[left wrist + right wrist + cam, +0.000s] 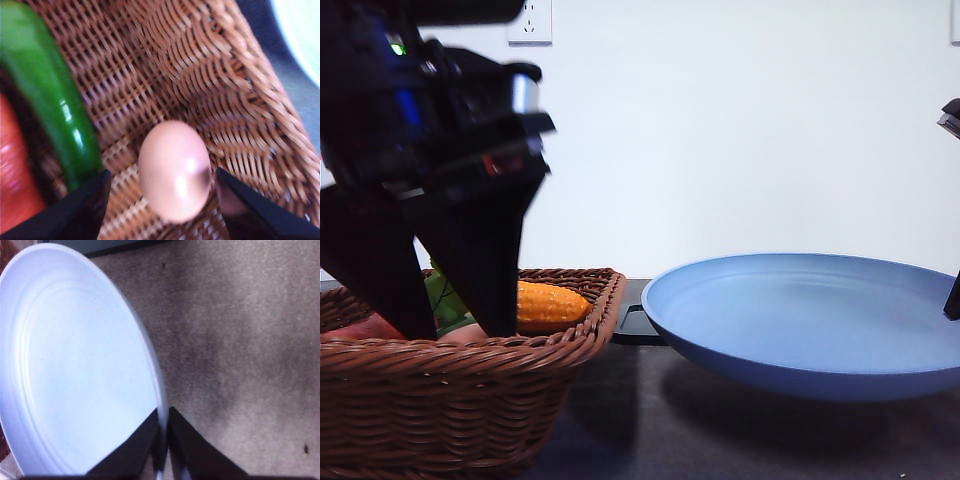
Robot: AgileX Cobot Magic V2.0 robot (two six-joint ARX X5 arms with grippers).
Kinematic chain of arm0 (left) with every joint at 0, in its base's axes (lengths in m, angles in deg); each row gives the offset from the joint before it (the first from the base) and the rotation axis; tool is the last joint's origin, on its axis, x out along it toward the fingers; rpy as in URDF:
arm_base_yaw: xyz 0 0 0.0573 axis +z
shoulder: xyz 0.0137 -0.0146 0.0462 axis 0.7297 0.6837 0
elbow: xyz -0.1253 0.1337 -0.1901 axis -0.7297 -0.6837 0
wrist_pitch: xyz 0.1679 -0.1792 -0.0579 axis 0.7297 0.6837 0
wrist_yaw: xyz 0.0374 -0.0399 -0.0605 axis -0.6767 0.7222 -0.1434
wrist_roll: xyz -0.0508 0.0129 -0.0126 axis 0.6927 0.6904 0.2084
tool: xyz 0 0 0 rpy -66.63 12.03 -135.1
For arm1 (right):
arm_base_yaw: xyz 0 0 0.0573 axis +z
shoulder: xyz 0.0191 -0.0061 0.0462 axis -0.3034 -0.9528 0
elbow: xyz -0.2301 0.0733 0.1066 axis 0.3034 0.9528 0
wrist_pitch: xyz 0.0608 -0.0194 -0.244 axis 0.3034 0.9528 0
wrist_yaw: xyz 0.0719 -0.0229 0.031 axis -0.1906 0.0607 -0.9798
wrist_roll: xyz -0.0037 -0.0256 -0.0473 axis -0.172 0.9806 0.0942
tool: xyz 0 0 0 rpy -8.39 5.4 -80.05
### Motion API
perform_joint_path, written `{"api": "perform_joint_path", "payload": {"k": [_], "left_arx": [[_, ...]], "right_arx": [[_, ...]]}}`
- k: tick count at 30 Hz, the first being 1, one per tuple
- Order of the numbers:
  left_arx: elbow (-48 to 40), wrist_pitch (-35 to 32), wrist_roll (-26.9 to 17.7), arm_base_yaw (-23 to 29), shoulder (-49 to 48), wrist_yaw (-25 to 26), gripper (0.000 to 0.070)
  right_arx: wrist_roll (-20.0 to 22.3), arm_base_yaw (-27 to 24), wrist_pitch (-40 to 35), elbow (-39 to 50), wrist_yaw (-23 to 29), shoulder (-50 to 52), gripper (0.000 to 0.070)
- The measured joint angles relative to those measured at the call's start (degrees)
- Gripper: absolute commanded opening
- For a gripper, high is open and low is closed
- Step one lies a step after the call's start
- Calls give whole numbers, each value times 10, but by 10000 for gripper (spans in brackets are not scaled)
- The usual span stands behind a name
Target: Transfer egg from basket to plate and serve
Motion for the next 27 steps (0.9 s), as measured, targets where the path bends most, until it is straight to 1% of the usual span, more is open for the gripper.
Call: {"api": "perform_joint_path", "payload": {"k": [5,12,14,17,20,24,27], "left_arx": [[0,-20,0,0,18,0,427],[0,-23,-2,-5,29,8,423],[0,-24,-3,-8,30,12,400],[0,-24,-5,-12,30,15,325],[0,-22,-7,-14,30,15,267],[0,-22,-10,-15,30,16,214],[0,-22,-13,-15,30,16,187]], "right_arx": [[0,0,0,0,0,0,0],[0,0,0,0,0,0,0],[0,0,-1,0,0,0,0],[0,0,-2,0,0,0,0],[0,0,-3,0,0,0,0],[0,0,-3,0,0,0,0],[0,0,-3,0,0,0,0]]}}
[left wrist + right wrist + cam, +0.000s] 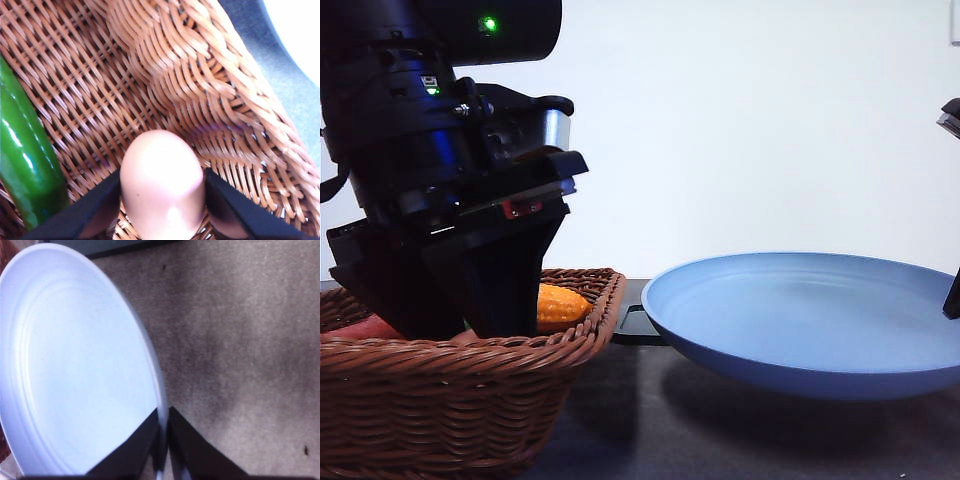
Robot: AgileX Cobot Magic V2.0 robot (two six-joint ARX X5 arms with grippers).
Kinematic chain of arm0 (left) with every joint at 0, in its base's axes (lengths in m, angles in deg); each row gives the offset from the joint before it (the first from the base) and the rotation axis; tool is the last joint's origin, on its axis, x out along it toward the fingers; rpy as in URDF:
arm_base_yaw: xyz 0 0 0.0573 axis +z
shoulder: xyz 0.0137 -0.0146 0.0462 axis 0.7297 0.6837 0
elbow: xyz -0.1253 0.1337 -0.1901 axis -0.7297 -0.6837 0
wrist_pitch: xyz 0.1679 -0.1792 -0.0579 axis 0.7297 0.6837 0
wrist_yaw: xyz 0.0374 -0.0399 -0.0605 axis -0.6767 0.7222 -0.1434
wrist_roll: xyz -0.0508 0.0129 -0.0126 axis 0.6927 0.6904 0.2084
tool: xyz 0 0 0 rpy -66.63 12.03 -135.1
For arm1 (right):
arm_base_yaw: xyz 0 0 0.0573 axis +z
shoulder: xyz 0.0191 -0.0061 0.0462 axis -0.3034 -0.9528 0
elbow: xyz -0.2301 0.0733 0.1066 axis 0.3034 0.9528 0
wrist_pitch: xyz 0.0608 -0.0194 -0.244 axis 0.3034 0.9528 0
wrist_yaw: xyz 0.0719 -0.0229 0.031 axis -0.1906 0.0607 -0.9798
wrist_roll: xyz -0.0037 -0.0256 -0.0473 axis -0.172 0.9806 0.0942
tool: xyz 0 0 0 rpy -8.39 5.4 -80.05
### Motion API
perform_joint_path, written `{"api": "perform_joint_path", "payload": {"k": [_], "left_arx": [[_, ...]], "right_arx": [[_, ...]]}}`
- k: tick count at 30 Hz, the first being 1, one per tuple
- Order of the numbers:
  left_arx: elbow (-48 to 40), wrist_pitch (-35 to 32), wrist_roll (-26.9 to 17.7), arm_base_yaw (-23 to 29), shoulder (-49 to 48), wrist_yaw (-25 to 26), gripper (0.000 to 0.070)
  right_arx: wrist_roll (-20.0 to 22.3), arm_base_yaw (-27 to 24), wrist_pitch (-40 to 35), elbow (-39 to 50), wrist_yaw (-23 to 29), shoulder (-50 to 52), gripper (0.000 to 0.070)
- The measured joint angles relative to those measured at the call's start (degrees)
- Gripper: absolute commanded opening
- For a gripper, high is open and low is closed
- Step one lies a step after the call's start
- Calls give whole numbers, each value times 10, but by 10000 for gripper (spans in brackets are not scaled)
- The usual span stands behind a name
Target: Transfer egg from basket to plate and serve
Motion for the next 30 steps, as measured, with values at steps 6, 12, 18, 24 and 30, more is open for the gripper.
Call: {"api": "perform_joint_path", "payload": {"k": [6,12,18,24,30], "left_arx": [[3,9,-7,0,0,-4,182],[51,96,-33,4,0,-54,182],[163,157,-62,7,0,-91,182],[278,149,-73,2,-1,-77,182],[302,84,-79,-37,-4,-29,182]], "right_arx": [[0,0,0,0,-3,0,0],[0,-4,0,0,-4,0,0],[2,-25,5,0,-26,0,0],[2,-37,14,0,-56,0,0],[2,-37,43,-13,-60,0,0]]}}
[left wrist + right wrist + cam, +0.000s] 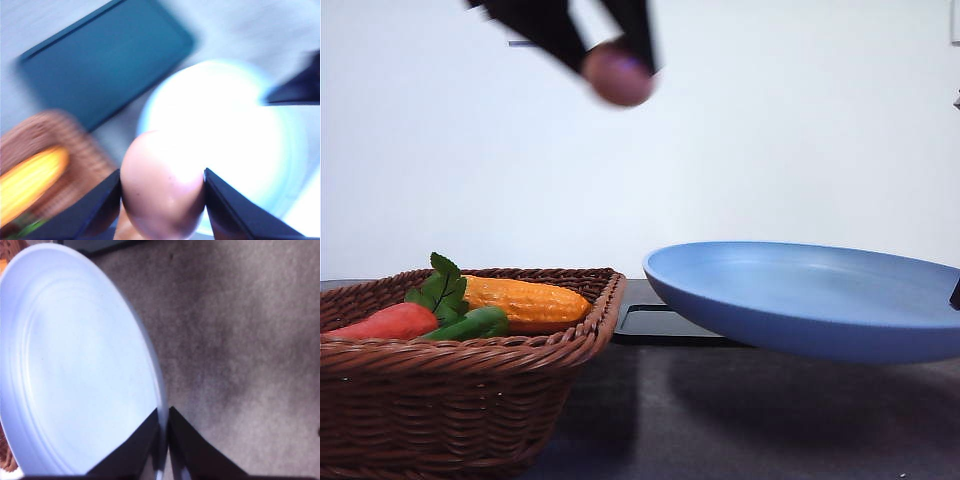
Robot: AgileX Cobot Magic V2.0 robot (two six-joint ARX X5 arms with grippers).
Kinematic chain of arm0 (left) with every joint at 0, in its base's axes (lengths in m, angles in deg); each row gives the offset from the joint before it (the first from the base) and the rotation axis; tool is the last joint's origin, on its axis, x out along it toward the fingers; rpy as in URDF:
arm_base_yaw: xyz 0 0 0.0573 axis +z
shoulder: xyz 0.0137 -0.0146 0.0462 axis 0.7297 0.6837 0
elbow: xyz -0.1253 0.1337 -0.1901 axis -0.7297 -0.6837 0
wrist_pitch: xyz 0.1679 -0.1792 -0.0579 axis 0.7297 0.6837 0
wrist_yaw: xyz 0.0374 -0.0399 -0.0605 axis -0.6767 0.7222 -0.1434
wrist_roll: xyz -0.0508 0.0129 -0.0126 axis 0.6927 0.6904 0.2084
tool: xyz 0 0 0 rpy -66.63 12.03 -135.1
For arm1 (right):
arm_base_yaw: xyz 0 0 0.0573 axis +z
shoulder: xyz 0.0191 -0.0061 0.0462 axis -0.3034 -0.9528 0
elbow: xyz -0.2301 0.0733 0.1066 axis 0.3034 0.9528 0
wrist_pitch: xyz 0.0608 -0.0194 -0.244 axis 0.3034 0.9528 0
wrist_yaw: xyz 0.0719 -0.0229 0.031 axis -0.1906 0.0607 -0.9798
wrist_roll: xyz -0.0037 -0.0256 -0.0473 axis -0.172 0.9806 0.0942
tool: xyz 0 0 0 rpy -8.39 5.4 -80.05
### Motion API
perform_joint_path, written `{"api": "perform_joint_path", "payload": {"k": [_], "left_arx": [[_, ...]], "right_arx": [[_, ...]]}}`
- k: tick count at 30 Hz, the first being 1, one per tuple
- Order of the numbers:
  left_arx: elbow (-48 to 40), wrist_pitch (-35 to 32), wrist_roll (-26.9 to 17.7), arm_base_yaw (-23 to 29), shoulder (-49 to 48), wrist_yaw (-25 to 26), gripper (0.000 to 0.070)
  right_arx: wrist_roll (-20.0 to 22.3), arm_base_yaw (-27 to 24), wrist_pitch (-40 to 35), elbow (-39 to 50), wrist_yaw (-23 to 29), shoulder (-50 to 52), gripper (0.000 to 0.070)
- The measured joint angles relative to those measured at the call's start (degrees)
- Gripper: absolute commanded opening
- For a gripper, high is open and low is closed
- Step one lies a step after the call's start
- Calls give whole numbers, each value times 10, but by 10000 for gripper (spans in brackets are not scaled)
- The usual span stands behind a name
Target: Transfer egg from basket to plate and serve
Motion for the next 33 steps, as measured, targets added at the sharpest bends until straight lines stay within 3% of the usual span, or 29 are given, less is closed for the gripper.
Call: {"api": "perform_joint_path", "payload": {"k": [6,17,33], "left_arx": [[0,-2,-5,-43,39,9,182],[0,-13,-13,-86,141,11,182],[-1,-13,-13,-108,150,11,183]], "right_arx": [[4,10,27,-19,0,0,0],[4,75,50,-20,0,0,0],[4,77,50,-20,0,0,0]]}}
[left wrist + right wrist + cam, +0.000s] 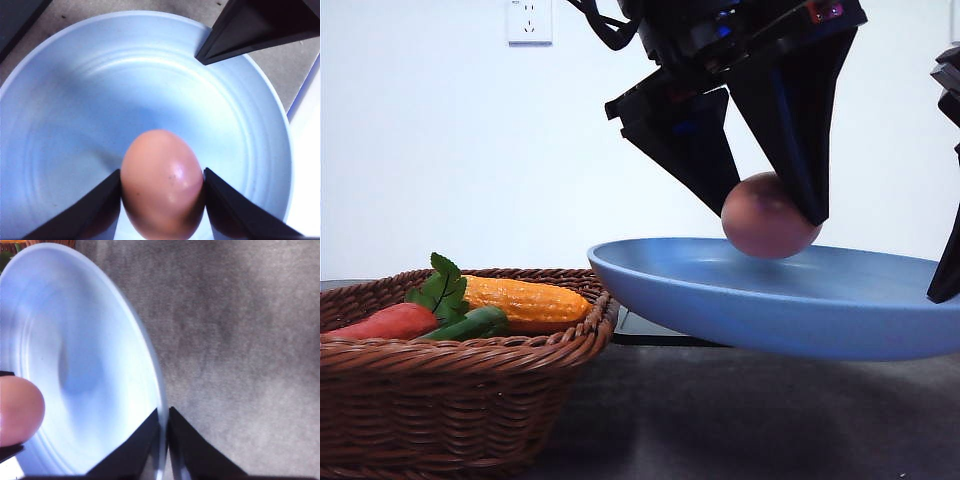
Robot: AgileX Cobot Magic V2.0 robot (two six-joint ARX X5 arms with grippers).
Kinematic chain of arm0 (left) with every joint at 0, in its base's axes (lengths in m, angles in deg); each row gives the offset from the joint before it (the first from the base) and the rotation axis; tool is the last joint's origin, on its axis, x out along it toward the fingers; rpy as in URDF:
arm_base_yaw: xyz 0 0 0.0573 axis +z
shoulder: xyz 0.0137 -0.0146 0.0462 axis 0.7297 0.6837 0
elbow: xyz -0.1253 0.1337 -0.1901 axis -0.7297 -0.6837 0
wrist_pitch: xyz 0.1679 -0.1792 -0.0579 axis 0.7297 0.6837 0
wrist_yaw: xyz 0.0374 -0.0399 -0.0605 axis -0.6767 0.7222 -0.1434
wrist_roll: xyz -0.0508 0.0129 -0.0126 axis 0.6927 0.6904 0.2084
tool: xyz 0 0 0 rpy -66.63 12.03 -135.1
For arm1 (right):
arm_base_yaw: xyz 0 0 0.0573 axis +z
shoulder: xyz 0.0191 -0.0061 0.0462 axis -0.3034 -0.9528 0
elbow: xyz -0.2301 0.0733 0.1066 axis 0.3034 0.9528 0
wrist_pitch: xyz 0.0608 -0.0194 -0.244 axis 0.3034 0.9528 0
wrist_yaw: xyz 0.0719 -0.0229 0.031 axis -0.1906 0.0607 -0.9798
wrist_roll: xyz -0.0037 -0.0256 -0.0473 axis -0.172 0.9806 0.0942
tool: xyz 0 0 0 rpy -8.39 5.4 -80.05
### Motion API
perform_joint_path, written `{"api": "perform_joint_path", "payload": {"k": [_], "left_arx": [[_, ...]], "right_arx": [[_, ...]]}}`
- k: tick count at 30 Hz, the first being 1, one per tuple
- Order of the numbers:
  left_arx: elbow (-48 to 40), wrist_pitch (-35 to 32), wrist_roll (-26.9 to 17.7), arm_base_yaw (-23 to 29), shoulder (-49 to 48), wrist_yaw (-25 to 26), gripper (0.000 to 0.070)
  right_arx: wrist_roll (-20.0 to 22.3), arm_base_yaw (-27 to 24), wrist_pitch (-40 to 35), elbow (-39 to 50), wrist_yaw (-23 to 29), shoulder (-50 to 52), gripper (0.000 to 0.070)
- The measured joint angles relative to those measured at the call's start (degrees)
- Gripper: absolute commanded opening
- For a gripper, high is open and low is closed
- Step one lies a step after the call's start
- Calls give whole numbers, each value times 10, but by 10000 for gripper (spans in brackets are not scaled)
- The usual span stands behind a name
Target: Transfer egg from basket to plate and serve
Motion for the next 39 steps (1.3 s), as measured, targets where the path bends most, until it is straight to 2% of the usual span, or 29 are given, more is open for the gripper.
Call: {"api": "perform_joint_path", "payload": {"k": [10,16,20,29,34,39], "left_arx": [[0,0,0,0,35,0,201],[0,-5,0,0,36,0,379],[0,-6,1,0,36,0,426],[22,54,7,5,20,-5,427],[37,86,-2,14,-43,-29,427],[38,133,-18,37,-100,-42,426]], "right_arx": [[0,0,0,0,0,0,0],[0,0,0,0,0,0,0],[0,0,0,0,1,0,0],[4,0,21,0,-15,0,0],[8,-6,28,-11,-18,-1,0],[17,-21,55,-68,-12,-31,0]]}}
